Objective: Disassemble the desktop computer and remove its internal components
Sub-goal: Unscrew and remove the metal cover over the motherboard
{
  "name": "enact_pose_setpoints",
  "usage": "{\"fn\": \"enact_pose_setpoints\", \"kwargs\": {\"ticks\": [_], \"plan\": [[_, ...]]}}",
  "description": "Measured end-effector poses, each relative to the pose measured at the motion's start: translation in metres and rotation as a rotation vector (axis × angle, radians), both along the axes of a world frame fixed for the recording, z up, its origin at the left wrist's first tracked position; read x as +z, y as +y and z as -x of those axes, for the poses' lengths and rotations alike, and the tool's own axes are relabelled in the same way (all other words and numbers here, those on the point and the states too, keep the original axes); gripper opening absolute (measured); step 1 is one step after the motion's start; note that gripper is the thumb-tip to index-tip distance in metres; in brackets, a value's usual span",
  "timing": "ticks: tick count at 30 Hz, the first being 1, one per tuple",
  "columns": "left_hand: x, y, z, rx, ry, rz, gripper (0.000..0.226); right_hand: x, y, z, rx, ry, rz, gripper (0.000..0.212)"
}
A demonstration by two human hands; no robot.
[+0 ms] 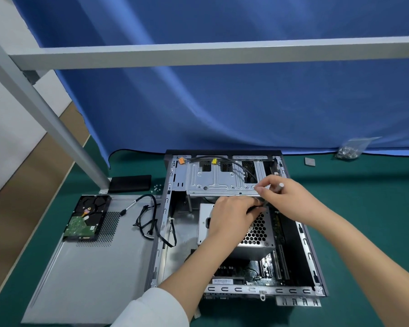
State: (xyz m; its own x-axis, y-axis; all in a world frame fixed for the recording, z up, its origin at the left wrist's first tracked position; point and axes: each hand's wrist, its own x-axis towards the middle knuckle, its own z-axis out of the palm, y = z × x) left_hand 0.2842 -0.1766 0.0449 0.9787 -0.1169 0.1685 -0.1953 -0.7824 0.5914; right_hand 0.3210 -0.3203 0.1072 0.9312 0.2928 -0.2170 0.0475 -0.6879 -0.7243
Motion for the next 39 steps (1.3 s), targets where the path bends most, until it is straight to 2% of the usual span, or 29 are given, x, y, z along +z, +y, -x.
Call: {"fn": "enact_pose_setpoints", "kwargs": {"ticks": [4,7,9,11,13,15,19,23,27,30,34,39], "plan": [[0.002,-0.002,0.001,-0.031,-0.097,-0.071,0.024,-0.002,-0.001,0.003,-0.011,0.010,0.063,0.030],[0.006,-0.001,0.001,0.020,-0.007,-0.015,0.023,0.000,0.000,0.002,-0.076,-0.022,-0.013,0.035],[0.009,0.001,0.001,0.037,0.135,0.146,0.019,0.003,0.002,-0.001,-0.113,-0.048,-0.117,0.035],[0.012,0.008,-0.002,0.042,0.227,0.411,0.012,0.006,0.003,-0.006,-0.108,-0.100,-0.191,0.033],[0.016,0.022,-0.005,0.056,0.232,0.579,0.009,0.009,0.005,-0.011,-0.074,-0.157,-0.199,0.027],[0.020,0.044,-0.010,0.099,0.193,0.628,0.009,0.008,0.013,-0.018,-0.008,-0.154,-0.177,0.018],[0.020,0.099,-0.017,0.264,0.120,0.605,0.008,-0.009,0.042,-0.037,0.213,-0.011,-0.041,0.011],[0.011,0.151,-0.019,0.448,0.095,0.616,0.004,-0.042,0.085,-0.063,0.415,-0.039,0.279,0.006],[-0.007,0.193,-0.018,0.595,0.139,0.652,0.003,-0.060,0.117,-0.084,0.361,-0.003,0.323,0.022],[-0.026,0.221,-0.018,0.680,0.200,0.608,0.003,-0.068,0.133,-0.098,0.334,0.072,0.401,0.030],[-0.053,0.249,-0.025,0.726,0.311,0.440,0.008,-0.066,0.146,-0.110,0.328,0.229,0.456,0.028],[-0.083,0.260,-0.051,0.685,0.400,0.252,0.015,-0.068,0.152,-0.114,0.295,0.260,0.496,0.031]]}}
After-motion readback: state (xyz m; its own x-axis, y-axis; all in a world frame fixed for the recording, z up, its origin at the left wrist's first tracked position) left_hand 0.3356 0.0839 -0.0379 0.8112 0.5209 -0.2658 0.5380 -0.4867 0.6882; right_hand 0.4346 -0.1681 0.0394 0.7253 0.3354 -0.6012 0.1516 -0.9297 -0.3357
